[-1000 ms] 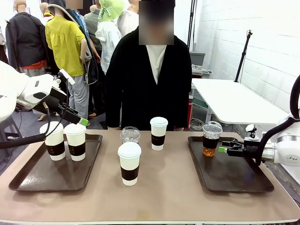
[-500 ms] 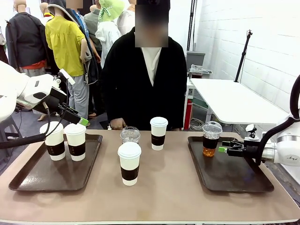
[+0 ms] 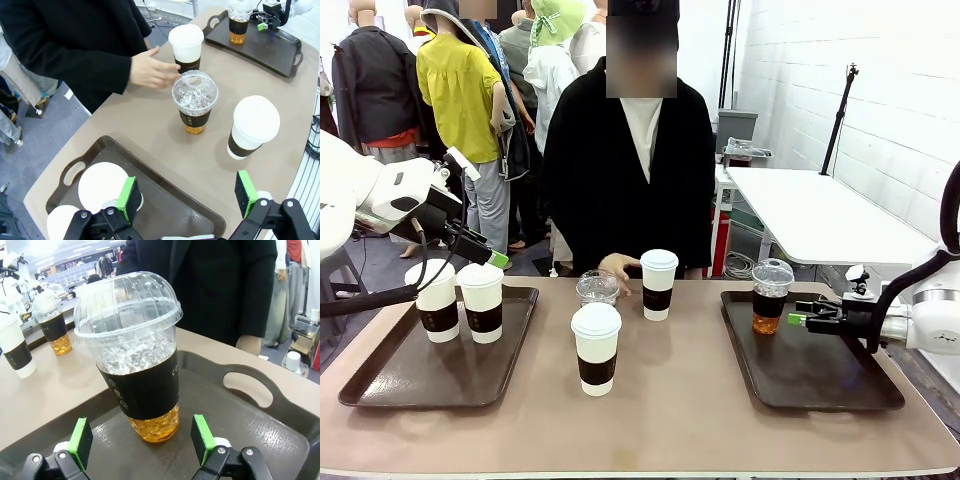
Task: Distribute the coffee onto the tray.
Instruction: Pick up another iced Americano from the middle of the table and place it on the right Handle tray.
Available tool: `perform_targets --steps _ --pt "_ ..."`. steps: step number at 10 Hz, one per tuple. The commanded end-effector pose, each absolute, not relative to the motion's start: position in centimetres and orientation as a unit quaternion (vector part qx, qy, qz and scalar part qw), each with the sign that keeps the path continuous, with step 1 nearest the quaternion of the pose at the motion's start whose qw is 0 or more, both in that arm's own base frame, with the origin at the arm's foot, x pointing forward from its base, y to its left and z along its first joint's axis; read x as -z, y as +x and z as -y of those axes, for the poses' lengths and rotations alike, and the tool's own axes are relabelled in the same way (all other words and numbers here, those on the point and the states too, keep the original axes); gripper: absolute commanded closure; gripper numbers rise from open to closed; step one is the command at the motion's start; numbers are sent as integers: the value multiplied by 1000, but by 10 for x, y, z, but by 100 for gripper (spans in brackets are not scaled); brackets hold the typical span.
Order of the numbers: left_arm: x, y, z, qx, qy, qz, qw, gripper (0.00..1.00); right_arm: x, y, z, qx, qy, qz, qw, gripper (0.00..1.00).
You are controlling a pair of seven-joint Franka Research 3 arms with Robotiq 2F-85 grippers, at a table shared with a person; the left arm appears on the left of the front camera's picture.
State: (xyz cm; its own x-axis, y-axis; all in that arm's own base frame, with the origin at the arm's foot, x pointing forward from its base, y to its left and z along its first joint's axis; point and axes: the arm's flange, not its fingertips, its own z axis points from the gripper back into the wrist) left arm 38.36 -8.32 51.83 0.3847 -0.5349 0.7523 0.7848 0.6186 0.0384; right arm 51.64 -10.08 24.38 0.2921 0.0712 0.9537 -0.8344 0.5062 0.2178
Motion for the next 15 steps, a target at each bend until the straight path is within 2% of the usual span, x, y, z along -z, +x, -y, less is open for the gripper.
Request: perform_targets --steps 1,8,15 --pt "-516 387 80 412 -168 380 811 0 -247 502 109 -332 375 505 704 0" --pt "-516 387 80 412 -168 380 811 0 -253 444 96 -377 397 508 665 0" --pt "-516 387 80 412 -168 380 811 0 -261 429 38 -443 426 493 616 0"
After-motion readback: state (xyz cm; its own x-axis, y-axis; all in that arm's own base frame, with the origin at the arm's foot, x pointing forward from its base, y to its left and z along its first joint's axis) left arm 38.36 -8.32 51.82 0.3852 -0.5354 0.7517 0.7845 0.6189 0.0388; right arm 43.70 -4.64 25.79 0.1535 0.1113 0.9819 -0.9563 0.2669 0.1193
